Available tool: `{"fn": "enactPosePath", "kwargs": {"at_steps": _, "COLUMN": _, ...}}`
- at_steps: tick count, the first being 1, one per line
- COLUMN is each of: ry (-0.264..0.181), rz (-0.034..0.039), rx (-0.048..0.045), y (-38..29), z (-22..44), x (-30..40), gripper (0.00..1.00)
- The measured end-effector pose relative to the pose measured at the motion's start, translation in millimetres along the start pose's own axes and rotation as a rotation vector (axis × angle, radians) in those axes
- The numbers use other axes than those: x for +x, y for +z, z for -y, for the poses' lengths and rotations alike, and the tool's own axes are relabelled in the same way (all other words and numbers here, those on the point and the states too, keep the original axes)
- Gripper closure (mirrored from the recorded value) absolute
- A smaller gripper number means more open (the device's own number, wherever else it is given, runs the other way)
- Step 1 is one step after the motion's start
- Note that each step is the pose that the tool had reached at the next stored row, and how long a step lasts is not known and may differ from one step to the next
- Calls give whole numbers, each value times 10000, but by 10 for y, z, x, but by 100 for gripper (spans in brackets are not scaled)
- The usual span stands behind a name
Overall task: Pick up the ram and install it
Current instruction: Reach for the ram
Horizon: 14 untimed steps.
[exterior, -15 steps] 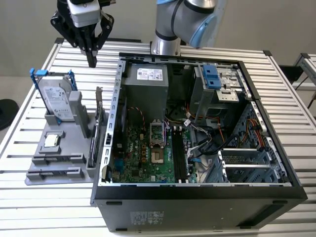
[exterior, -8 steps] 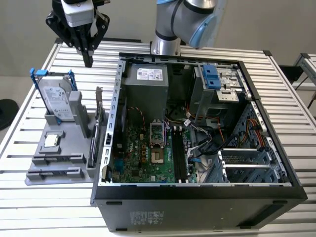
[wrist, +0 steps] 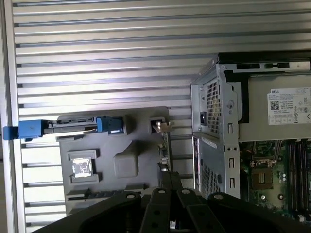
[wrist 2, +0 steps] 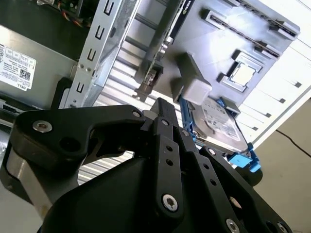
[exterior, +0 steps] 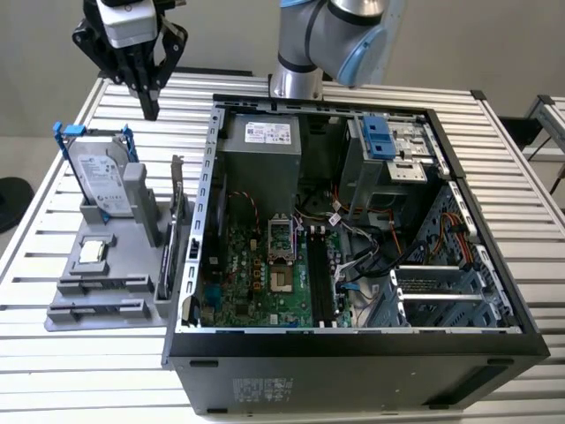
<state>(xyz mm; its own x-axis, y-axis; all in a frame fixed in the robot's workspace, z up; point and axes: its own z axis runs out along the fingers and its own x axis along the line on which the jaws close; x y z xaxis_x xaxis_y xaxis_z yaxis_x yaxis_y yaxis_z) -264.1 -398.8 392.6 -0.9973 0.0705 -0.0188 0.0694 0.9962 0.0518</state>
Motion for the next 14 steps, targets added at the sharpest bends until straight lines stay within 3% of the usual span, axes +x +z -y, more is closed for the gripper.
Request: {"fn": "enactPosePath", "kwargs": {"at_steps": 14, "ry": -1, "rz": 0, "rx": -2, "y": -4, "z": 12, "x": 174, "gripper": 100}}
